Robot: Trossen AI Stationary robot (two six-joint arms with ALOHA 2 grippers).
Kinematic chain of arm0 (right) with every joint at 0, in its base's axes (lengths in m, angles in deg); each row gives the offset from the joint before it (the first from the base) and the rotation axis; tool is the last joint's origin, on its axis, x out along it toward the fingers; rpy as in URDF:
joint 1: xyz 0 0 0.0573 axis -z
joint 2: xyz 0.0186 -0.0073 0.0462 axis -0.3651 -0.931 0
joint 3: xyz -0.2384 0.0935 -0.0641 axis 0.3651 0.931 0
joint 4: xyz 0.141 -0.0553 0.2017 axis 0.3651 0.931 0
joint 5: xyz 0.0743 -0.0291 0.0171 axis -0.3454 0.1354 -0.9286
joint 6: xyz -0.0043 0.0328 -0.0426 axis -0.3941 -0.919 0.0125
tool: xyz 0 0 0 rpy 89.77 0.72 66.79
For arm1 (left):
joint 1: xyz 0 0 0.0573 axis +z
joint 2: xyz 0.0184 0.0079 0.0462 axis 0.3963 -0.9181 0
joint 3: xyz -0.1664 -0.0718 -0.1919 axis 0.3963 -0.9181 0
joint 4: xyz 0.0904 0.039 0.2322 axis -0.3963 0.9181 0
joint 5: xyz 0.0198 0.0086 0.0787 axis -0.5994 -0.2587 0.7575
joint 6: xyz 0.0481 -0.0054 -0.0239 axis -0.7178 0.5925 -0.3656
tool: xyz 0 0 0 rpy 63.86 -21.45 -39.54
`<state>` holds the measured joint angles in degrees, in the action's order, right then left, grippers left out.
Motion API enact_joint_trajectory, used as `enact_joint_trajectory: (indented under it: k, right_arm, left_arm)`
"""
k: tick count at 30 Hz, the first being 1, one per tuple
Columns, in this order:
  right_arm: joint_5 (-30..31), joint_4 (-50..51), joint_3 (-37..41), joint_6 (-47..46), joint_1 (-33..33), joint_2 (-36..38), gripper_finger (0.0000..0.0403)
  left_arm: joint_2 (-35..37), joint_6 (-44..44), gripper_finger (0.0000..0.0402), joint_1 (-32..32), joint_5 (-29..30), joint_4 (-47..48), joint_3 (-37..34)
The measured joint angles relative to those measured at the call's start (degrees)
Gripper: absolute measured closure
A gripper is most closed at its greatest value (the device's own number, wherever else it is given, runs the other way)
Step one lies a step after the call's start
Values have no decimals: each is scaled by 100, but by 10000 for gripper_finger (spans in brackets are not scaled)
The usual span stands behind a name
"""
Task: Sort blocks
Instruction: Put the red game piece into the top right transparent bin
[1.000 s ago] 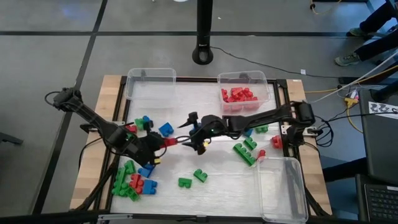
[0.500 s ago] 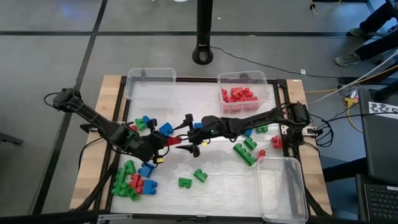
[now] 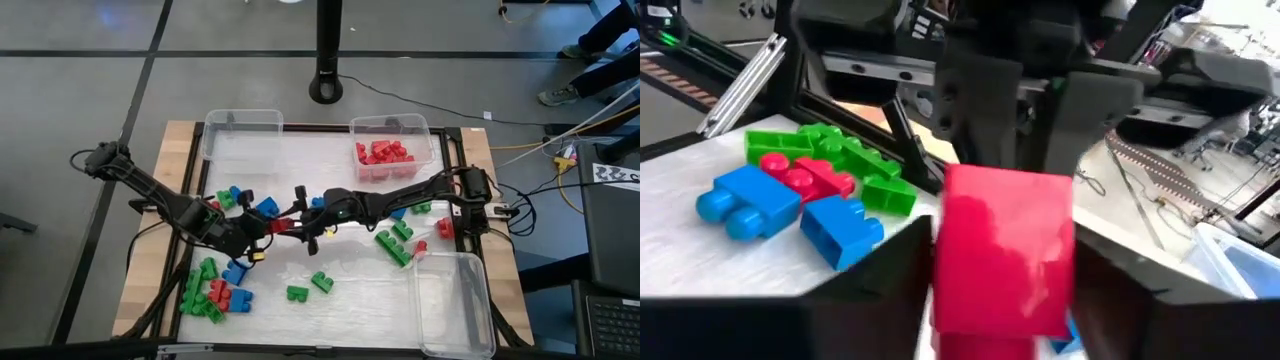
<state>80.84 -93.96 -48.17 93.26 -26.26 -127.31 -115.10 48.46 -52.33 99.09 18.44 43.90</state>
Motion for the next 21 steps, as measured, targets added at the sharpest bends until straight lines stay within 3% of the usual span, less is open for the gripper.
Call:
enact_joint_trajectory:
  k: [4, 9, 16, 21]
  right_arm:
    - [-8, 15, 2, 90, 0, -1, 270]
    - [-4, 53, 7, 379, 0, -1, 269]
    - [21, 305, 7, 674, -11, 72, 264]
    - [755, 1129, 7, 1166, 0, 512, 269]
  left_arm:
    - [0, 29, 387, 59, 12, 7, 0]
    - [2, 134, 356, 157, -42, 11, -2]
    - [104, 10, 271, 253, -501, 62, -2]
    - [522, 98, 233, 243, -539, 460, -1]
